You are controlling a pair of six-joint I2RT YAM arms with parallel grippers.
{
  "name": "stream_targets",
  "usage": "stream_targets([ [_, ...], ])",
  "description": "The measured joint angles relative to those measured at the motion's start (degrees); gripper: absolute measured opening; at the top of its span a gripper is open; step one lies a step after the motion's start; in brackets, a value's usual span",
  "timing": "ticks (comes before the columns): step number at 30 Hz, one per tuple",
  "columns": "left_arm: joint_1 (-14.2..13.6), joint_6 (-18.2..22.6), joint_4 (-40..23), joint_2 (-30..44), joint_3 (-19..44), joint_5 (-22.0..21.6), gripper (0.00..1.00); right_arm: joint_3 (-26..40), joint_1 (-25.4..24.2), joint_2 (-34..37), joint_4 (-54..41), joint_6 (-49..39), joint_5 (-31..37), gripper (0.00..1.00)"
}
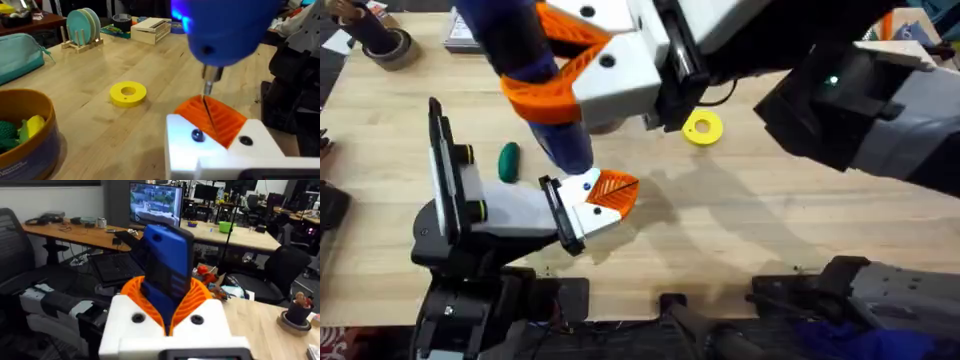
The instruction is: Pick up the gripper from the table and insert it into the empty holder that is missing its gripper. Then pick up a screw, insert it into the mounting hole, and use the screwdriver to tighten it. Finally, clean up the table by picking up the vegetable and placing it into the bucket.
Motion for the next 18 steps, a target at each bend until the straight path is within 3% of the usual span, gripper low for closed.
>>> stream_targets([
  [18,0.00,0.02,0.00,0.00,0.00,0.00,0.014,-4.38,0.02,0.00,4.46,-0.06,0.02,0.025],
])
